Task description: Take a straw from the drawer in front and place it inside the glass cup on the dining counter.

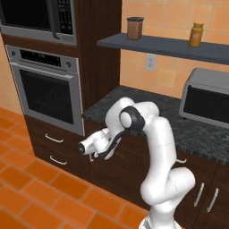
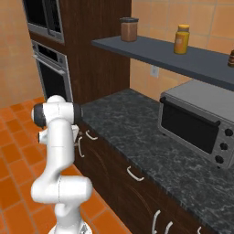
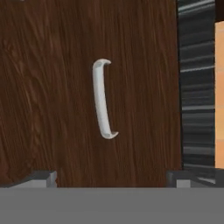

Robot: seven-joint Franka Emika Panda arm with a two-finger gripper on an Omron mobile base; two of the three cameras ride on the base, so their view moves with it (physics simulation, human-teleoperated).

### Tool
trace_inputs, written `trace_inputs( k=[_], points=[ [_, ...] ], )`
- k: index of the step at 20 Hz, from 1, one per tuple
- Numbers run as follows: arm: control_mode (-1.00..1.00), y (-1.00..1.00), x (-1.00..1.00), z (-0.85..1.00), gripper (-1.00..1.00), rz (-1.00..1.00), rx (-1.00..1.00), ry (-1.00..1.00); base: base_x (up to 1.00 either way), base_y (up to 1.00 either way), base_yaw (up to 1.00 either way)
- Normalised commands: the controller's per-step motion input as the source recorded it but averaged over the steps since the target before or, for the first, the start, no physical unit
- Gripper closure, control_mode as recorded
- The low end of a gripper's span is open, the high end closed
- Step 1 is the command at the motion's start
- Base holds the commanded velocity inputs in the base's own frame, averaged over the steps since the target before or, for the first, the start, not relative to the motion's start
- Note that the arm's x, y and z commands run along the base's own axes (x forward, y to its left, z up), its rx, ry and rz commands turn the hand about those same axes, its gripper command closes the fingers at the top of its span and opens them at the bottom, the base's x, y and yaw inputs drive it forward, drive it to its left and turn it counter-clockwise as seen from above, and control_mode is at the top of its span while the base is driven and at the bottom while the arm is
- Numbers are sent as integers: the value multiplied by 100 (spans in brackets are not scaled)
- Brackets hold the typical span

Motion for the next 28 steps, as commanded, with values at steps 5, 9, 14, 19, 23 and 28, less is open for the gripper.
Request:
trace_inputs(
  k=[5, 9, 14, 19, 23, 28],
  points=[
    [-100, -46, 15, -35, -100, 0, 0, 0, 0, 0, 0],
    [-100, -9, 47, -8, -100, 0, 0, -2, 0, 0, 0],
    [-100, 1, 55, -19, -100, 0, -4, -1, 0, 0, 0],
    [-100, 16, 43, -31, -100, 0, -11, 0, 0, 0, 0],
    [-100, 14, 43, -33, -100, 0, -10, 0, 0, 0, 0],
    [-100, -4, 43, -30, -100, 2, -1, 0, 0, 0, 0]
  ],
)
